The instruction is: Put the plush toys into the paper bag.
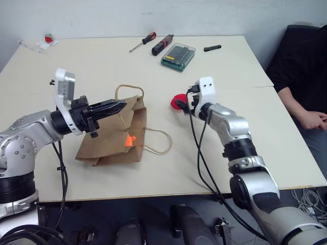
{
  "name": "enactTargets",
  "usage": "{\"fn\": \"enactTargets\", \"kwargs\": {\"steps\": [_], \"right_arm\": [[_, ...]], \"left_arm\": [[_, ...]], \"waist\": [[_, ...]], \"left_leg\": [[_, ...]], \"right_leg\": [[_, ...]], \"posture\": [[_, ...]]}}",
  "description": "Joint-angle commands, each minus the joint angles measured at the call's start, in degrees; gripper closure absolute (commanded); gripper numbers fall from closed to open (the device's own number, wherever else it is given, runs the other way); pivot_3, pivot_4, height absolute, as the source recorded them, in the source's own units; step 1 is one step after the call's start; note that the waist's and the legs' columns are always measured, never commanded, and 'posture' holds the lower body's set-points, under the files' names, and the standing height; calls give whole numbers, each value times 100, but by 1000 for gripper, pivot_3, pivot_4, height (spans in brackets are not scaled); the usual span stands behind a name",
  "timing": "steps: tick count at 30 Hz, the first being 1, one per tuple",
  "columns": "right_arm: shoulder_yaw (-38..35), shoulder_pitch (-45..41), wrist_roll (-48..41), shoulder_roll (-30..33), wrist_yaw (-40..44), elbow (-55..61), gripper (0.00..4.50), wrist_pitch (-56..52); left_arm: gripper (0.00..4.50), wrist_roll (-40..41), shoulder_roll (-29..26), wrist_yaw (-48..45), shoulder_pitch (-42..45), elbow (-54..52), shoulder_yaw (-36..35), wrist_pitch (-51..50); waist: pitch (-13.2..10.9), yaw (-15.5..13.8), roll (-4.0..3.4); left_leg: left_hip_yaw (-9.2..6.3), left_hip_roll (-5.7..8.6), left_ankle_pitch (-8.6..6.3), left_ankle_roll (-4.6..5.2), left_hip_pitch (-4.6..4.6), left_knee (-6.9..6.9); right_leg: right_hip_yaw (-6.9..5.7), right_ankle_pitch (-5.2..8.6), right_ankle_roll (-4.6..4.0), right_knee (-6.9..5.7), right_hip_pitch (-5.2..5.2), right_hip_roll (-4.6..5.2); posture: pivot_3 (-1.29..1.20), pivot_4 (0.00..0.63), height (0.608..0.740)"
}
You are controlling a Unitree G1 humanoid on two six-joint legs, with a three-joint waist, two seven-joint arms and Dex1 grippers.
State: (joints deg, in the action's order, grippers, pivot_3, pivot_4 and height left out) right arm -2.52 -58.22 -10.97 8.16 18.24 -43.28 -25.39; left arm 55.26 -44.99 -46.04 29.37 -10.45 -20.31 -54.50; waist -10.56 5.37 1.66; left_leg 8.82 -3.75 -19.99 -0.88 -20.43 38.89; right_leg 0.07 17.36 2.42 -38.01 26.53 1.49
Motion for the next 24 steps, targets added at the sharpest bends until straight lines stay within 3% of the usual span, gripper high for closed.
{"fn": "enactTargets", "kwargs": {"steps": [1,7,10,12,14,17,24], "right_arm": [[-44,-287,92,-175,71,-672,643,606],[-168,-248,-90,-386,557,-606,2807,1299],[-51,-6,-235,-343,1210,48,3767,1173],[257,470,-505,-181,2036,1199,4278,738],[778,1058,-588,83,2791,2398,4407,498],[1359,1448,-510,262,3163,3173,4407,57],[1878,1200,-181,-175,3147,2810,4407,155]], "left_arm": [[4500,91,-51,44,2,-65,-232,88],[4500,128,-153,47,-201,-219,-370,38],[4500,126,-207,44,-209,-210,-402,52],[4500,149,-225,63,-138,-188,-405,57],[4500,171,-228,68,-52,-189,-365,54],[4500,213,-223,8,27,-220,-282,50],[4500,124,-135,-116,160,-319,39,144]], "waist": [[0,15,0],[-1,66,-1],[-1,87,-1],[-1,82,-2],[-1,63,-1],[-1,34,-1],[-1,34,-1]], "left_leg": [[0,0,0,0,0,1],[-3,0,0,0,0,9],[-7,-1,0,-1,0,8],[-10,-2,0,-1,-1,6],[-17,-3,-1,-2,-3,5],[-21,-1,-1,-3,-5,9],[-18,1,4,-13,7,19]], "right_leg": [[0,0,0,-1,0,0],[-1,0,0,-12,-1,3],[-4,0,0,-36,-1,3],[-7,0,0,-35,-1,3],[-9,0,0,-33,-3,3],[-13,0,0,-31,-4,4],[-9,5,-9,-41,-3,1]], "posture": [[0,150,740],[0,150,740],[0,150,740],[0,150,740],[0,150,740],[0,150,740],[0,150,740]]}}
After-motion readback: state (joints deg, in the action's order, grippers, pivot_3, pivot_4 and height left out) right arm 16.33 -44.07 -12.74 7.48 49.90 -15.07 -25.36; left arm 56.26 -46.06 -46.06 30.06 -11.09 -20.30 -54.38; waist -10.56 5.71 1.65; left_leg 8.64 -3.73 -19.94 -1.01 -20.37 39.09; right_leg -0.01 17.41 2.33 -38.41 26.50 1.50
